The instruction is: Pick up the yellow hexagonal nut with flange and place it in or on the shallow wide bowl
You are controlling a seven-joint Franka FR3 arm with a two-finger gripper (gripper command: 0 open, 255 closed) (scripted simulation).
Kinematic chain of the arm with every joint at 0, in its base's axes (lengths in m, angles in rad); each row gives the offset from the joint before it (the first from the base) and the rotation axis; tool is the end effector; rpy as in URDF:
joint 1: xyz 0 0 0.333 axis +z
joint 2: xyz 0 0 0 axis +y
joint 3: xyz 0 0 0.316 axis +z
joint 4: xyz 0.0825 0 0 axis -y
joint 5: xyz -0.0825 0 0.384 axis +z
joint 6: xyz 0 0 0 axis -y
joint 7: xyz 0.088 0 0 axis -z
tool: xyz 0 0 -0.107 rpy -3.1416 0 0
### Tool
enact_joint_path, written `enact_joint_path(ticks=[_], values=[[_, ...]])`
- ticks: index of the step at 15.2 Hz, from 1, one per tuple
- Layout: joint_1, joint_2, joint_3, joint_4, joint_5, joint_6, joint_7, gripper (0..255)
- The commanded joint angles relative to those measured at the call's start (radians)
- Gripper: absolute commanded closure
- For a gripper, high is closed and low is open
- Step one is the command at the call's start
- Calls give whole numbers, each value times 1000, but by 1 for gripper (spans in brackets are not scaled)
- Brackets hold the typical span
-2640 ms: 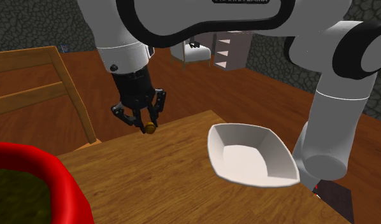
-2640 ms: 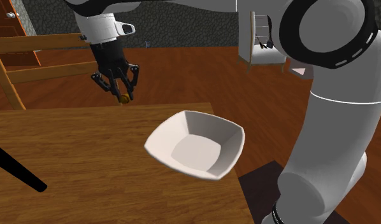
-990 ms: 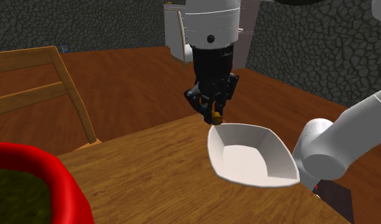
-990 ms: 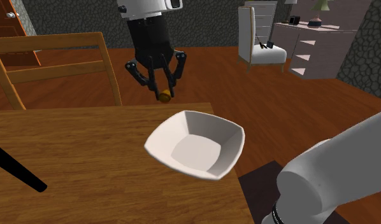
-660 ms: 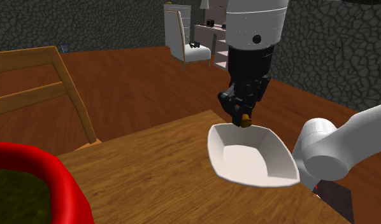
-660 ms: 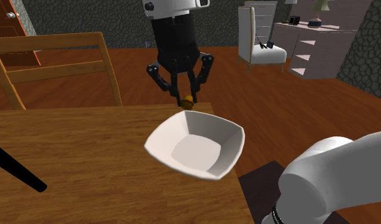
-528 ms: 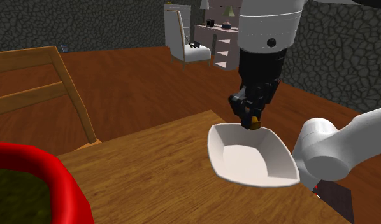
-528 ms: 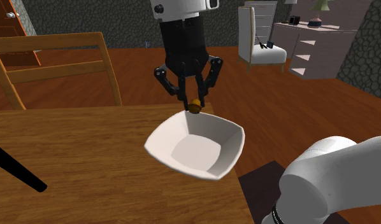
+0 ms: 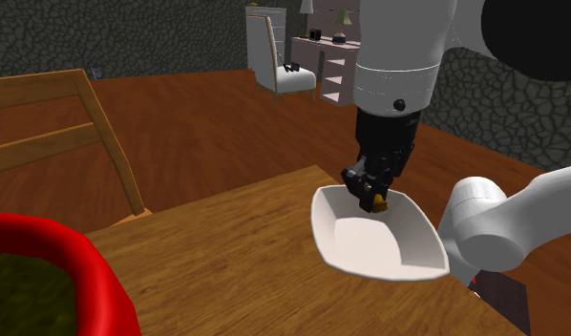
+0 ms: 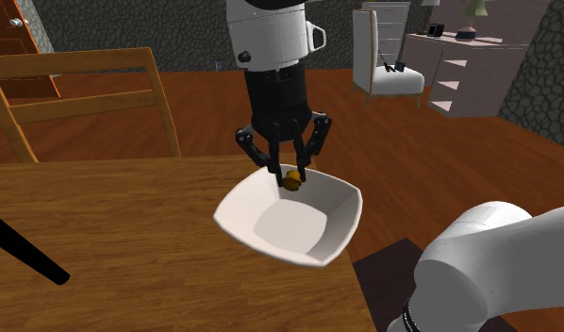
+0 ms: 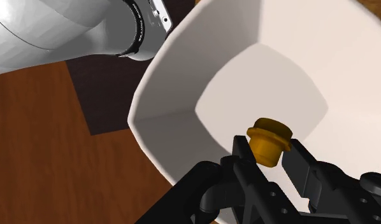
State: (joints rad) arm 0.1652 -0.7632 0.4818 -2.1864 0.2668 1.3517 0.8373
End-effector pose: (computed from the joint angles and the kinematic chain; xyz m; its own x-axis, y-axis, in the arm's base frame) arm 0.2019 0.2630 0.6038 0.9558 -0.2905 -0.0459 -0.2817 -0.9491 0.1408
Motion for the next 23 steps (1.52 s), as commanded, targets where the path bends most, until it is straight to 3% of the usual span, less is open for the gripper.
enact_joint_path(ticks=[1, 5, 12, 13, 18, 23], values=[[3, -9, 4, -30, 6, 22, -1, 255], [10, -24, 15, -92, 17, 69, -4, 255], [10, -24, 15, -91, 17, 69, -4, 255], [10, -24, 15, -91, 17, 69, -4, 0], [10, -24, 15, -91, 17, 69, -4, 0], [-12, 37, 4, 73, -8, -34, 12, 0]])
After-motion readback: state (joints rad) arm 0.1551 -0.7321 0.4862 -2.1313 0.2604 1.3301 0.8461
